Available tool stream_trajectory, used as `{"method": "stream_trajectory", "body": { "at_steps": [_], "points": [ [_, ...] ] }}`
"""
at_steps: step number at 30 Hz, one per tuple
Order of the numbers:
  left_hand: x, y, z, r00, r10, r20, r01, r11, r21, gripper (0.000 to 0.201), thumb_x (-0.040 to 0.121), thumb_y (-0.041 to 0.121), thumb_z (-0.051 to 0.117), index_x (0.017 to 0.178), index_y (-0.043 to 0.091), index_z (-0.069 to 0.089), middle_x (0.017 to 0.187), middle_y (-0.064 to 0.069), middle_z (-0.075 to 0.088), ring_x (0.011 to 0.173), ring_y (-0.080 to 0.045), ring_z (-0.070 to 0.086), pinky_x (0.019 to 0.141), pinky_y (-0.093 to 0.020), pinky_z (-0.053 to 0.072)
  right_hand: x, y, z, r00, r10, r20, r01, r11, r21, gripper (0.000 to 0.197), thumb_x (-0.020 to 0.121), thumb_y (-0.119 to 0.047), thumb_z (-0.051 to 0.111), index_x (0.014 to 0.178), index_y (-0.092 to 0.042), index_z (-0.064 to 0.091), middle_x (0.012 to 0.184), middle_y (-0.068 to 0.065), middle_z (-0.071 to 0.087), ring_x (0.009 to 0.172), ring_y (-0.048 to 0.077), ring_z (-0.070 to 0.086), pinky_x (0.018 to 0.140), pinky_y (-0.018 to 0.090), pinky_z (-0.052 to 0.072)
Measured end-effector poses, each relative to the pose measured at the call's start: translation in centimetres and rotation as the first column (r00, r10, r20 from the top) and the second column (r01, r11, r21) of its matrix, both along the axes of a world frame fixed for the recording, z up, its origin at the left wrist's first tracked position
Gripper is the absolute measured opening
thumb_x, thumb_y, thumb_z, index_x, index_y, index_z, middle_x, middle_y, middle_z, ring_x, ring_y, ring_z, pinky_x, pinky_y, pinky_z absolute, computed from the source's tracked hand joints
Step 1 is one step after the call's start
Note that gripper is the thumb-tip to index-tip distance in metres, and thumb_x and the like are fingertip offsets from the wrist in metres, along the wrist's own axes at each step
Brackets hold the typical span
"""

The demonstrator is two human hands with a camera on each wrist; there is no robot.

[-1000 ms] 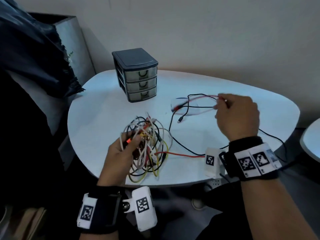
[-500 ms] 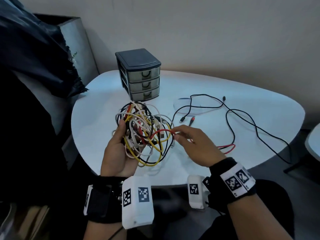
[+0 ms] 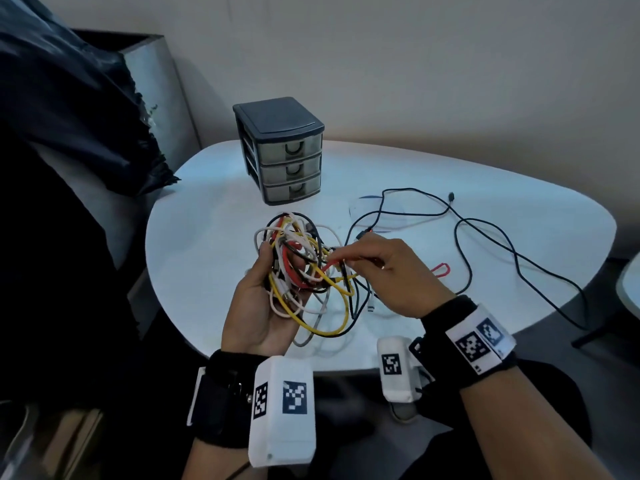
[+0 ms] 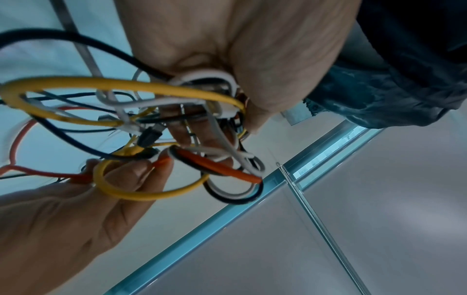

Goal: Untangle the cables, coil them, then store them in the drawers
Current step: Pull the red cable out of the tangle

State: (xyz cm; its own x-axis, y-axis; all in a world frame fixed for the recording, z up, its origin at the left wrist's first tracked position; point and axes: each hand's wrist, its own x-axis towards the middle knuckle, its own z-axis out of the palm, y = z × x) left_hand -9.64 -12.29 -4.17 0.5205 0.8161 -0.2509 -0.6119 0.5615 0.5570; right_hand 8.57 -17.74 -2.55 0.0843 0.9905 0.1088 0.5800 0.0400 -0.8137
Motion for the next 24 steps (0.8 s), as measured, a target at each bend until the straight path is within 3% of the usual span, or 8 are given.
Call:
{"method": "stream_trajectory", "body": {
  "at_steps": [5,7,10,12,14,17,21,24],
  "points": [
    [0.8,0.5,-1.2,0.997,0.076,0.01,-0.075,0.993,-0.094,0.055,0.103,0.036,0.045,0.146,0.002,0.043,0.154,-0.02,0.037,0.146,-0.034,0.029,0.121,-0.049,0.024,-1.0,0.1,0.1,0.994,0.107,-0.004,-0.107,0.992,-0.067,0.027,0.097,-0.007,0.056,0.104,-0.024,0.075,0.092,-0.011,0.06,0.089,-0.002,0.057,0.081,0.01,0.038],
    [0.7,0.6,-1.6,0.995,0.096,0.007,-0.095,0.992,-0.081,0.053,0.101,0.034,0.048,0.141,0.0,0.047,0.139,-0.02,0.053,0.14,-0.034,0.04,0.119,-0.05,0.028,-1.0,-0.3,0.2,0.994,0.043,-0.097,-0.045,0.999,-0.024,0.024,0.098,-0.01,0.056,0.109,-0.023,0.074,0.101,-0.011,0.066,0.099,-0.001,0.06,0.089,0.014,0.042],
    [0.9,0.4,-1.3,0.993,0.117,-0.006,-0.117,0.993,0.018,0.044,0.094,0.03,0.054,0.132,0.007,0.054,0.103,-0.009,0.066,0.102,-0.023,0.062,0.1,-0.04,0.049,-1.6,-1.4,0.7,0.977,-0.109,-0.184,0.139,0.977,0.163,0.016,0.087,-0.035,0.069,0.099,-0.025,0.073,0.098,-0.012,0.069,0.101,0.005,0.063,0.09,0.017,0.043],
    [1.4,0.0,-1.2,0.985,0.171,-0.029,-0.169,0.984,0.063,0.055,0.09,0.025,0.059,0.139,0.003,0.048,0.104,-0.01,0.066,0.095,-0.021,0.065,0.09,-0.037,0.054,-2.5,-2.1,0.9,0.984,-0.115,-0.137,0.148,0.952,0.268,0.028,0.077,-0.049,0.074,0.085,-0.023,0.071,0.087,-0.01,0.067,0.093,0.012,0.063,0.084,0.019,0.044],
    [1.9,-0.5,-1.1,0.975,0.215,-0.054,-0.207,0.97,0.127,0.057,0.087,0.017,0.066,0.138,0.0,0.047,0.108,-0.015,0.063,0.099,-0.026,0.062,0.093,-0.043,0.05,-3.5,-2.4,0.5,0.991,-0.133,-0.005,0.127,0.939,0.319,0.034,0.071,-0.054,0.076,0.077,-0.021,0.068,0.079,-0.009,0.062,0.083,0.013,0.06,0.078,0.025,0.045],
    [2.7,-1.2,-0.9,0.96,0.266,-0.091,-0.238,0.941,0.24,0.061,0.075,0.006,0.081,0.128,0.0,0.051,0.104,-0.019,0.06,0.097,-0.03,0.06,0.088,-0.043,0.051,-4.2,-2.0,-0.4,0.966,-0.209,0.15,0.143,0.921,0.363,0.031,0.079,-0.051,0.068,0.07,-0.021,0.065,0.073,-0.008,0.057,0.076,0.012,0.053,0.071,0.029,0.043],
    [3.0,-1.3,-0.9,0.909,0.385,-0.158,-0.313,0.882,0.352,0.062,0.061,-0.005,0.082,0.114,0.012,0.055,0.086,-0.003,0.066,0.084,-0.022,0.065,0.073,-0.033,0.055,-3.8,-2.3,-0.7,0.965,-0.255,0.065,0.213,0.901,0.379,0.018,0.086,-0.033,0.062,0.073,-0.021,0.064,0.074,-0.01,0.059,0.075,0.011,0.056,0.07,0.034,0.047],
    [3.0,-1.4,-0.7,0.903,0.4,-0.158,-0.323,0.873,0.365,0.061,0.062,0.001,0.082,0.115,0.014,0.055,0.087,-0.004,0.066,0.087,-0.025,0.065,0.08,-0.043,0.057,-3.9,-2.5,-0.4,0.961,-0.263,0.09,0.221,0.919,0.327,0.018,0.083,-0.042,0.067,0.076,-0.025,0.065,0.075,-0.012,0.061,0.076,0.009,0.058,0.068,0.027,0.047]
  ]
}}
